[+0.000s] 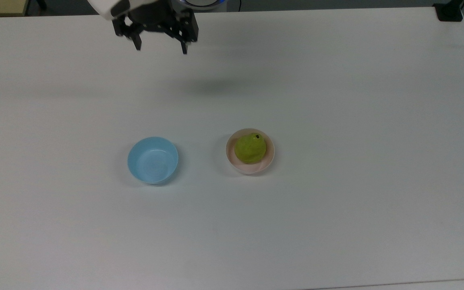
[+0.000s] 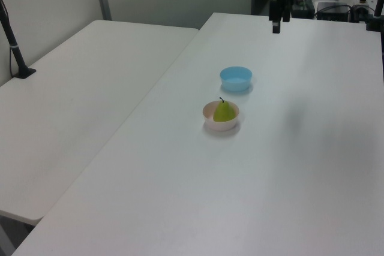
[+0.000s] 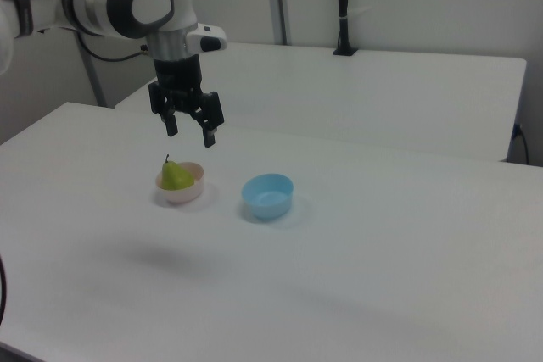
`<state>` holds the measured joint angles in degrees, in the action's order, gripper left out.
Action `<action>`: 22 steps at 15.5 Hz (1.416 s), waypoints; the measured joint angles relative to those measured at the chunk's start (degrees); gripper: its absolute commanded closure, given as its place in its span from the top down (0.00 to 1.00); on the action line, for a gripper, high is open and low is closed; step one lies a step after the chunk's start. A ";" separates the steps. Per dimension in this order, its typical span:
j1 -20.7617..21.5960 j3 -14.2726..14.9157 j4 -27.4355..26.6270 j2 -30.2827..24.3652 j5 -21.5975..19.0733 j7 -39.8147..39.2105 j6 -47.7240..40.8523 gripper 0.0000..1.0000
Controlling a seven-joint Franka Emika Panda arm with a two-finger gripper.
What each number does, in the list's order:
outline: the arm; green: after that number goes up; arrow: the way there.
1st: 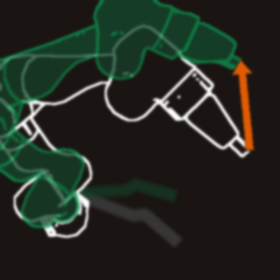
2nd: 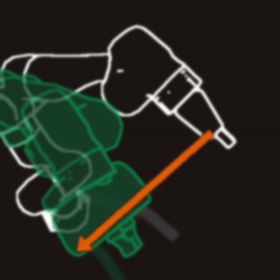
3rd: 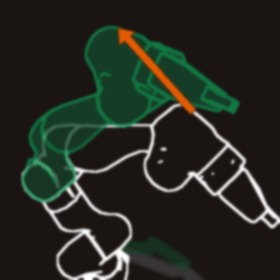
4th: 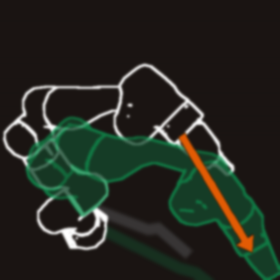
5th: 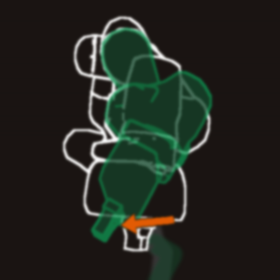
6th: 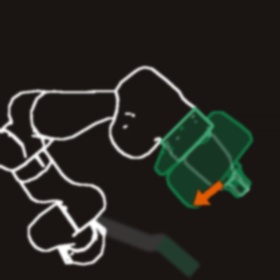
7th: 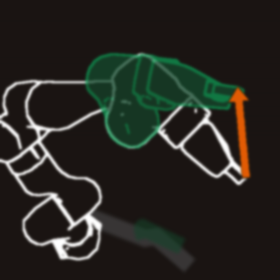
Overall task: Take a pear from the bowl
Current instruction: 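Move the open gripper down over the green pear in the pink bowl, then lower the gripper around the pear and close the fingers on it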
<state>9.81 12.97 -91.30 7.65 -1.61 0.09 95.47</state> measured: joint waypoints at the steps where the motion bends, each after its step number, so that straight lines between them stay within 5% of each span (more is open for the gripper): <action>1: 1.26 0.47 1.10 1.59 -0.32 0.00 1.25 1.00; 8: 9.38 0.94 5.59 14.82 -4.01 0.08 15.96 1.00; 15: 15.22 1.02 6.25 20.30 -4.43 0.08 19.63 1.00; 22: 16.04 1.05 6.32 24.57 -4.42 0.06 23.13 1.00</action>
<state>25.84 14.02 -84.98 32.21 -6.03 0.15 118.61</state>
